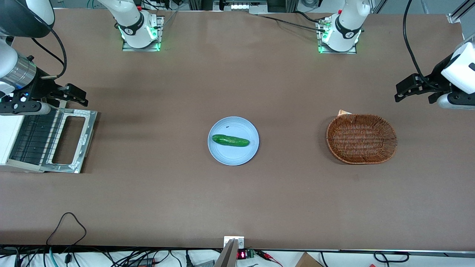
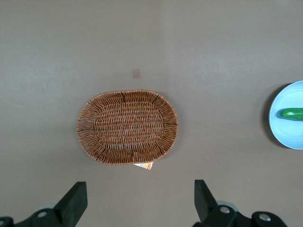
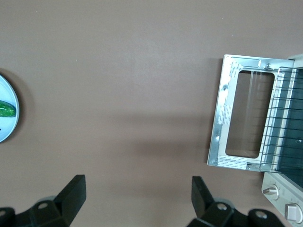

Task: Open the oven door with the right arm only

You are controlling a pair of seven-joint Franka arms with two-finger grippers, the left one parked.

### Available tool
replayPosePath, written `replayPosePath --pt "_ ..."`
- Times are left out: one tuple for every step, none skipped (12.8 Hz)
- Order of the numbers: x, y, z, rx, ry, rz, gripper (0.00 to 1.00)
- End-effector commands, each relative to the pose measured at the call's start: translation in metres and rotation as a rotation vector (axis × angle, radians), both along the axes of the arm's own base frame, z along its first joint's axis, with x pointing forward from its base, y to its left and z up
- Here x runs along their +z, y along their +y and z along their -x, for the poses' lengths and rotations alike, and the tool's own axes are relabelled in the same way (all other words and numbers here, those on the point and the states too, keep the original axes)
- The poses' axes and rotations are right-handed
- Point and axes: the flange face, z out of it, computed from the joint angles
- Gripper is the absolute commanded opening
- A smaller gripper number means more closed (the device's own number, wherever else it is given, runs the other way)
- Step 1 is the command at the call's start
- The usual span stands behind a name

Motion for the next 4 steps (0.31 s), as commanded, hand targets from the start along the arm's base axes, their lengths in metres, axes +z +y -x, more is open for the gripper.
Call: replayPosePath --pt "0.0027 0.0004 0.0065 0.015 -0.007 -0.010 0.99" --pt "0.0001 0.0021 0.0063 0.016 -0.001 -0.010 0.99" --pt "-0.0010 0.0030 0.0057 0.018 0.002 -0.010 0.99" --pt "-0.0022 0.0045 0.0059 0.023 0.008 -0.009 0.99"
